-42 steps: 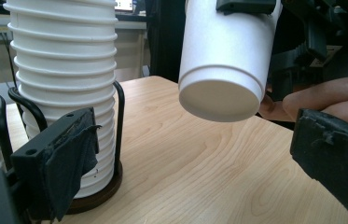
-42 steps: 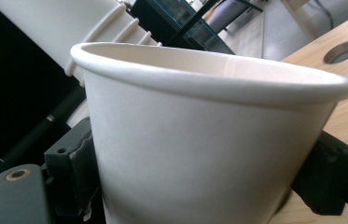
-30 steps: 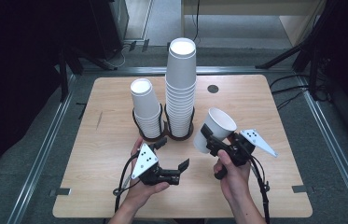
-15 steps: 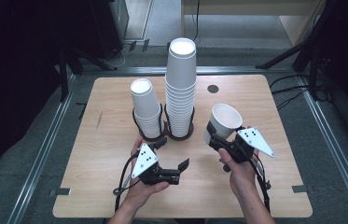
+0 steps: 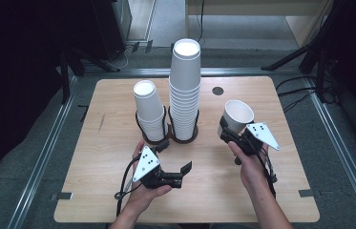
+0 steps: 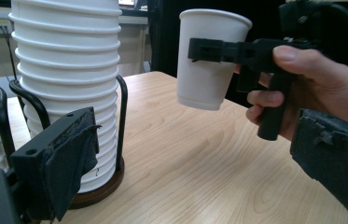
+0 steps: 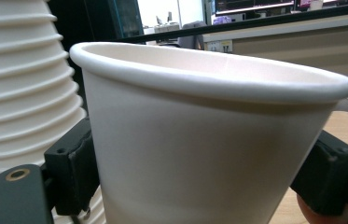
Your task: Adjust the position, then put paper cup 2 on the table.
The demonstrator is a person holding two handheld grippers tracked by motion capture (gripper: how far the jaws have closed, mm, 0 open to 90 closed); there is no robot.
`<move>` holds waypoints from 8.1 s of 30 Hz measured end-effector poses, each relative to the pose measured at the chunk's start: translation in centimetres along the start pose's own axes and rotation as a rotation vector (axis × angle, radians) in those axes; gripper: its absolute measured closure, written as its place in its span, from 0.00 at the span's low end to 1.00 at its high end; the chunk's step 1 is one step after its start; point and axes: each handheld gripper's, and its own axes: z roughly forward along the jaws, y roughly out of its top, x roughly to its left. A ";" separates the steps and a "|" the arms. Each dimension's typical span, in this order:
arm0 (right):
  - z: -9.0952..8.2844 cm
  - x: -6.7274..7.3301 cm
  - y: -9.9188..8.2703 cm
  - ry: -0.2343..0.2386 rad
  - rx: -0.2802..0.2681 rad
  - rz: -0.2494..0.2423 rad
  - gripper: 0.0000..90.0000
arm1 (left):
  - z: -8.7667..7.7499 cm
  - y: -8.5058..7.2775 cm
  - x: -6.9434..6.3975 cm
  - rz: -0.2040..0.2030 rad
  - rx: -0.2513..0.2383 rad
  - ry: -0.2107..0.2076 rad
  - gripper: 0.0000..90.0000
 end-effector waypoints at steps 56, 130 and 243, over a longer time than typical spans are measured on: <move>6.0 -6.3 -2.7 -0.134 0.011 -0.091 0.16 | -0.2 -0.4 1.2 -0.039 0.015 0.030 0.01; 3.7 -6.2 -4.5 -0.046 0.172 -0.161 0.00 | -0.5 -0.6 2.2 -0.073 0.019 0.067 0.01; 7.6 9.8 15.2 0.443 0.091 -0.158 0.00 | 10.8 6.7 4.8 0.047 -0.104 0.386 0.05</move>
